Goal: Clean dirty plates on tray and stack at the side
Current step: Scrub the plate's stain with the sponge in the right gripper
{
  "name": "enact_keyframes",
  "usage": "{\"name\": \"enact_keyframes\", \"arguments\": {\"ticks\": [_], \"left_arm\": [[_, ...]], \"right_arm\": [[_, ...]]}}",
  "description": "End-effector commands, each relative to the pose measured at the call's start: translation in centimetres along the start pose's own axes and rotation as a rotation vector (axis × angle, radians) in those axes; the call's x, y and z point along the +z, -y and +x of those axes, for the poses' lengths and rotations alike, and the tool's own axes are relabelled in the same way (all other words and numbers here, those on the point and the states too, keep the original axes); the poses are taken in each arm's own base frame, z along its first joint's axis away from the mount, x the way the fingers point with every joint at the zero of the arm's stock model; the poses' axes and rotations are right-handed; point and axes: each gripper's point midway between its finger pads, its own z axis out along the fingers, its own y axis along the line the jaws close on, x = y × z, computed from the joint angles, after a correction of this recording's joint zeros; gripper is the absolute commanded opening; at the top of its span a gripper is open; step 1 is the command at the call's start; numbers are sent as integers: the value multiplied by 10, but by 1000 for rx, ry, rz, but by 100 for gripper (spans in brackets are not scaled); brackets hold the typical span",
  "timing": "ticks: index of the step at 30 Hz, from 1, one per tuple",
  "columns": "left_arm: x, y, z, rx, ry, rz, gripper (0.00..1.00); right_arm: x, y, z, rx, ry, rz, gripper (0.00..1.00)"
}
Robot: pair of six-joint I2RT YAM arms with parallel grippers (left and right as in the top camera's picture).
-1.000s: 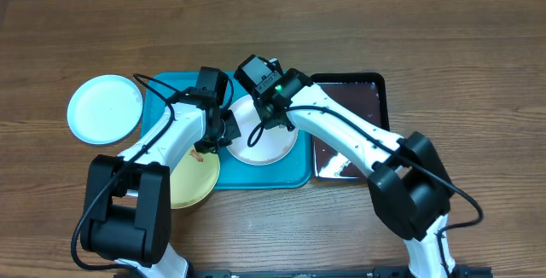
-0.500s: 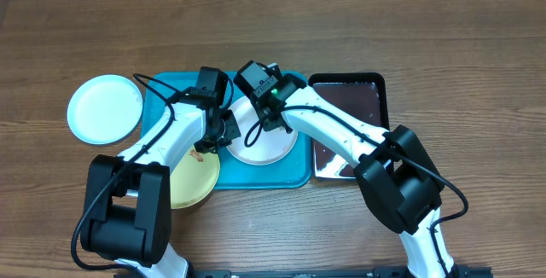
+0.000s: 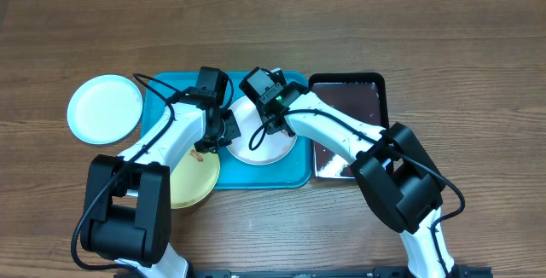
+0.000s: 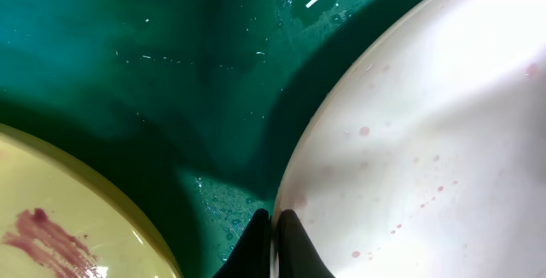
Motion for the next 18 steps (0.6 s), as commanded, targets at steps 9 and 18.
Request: {"name": "enact_keyframes", "arguments": {"ticks": [9,18], "left_arm": [[7,-11,2,13,-5,-47,4],[7,-11,2,15,-5,-47,4]], "right_arm": [[30,-19,45,35,-98,-143,4],[11,-70,62,40,-215,-451,4]]}}
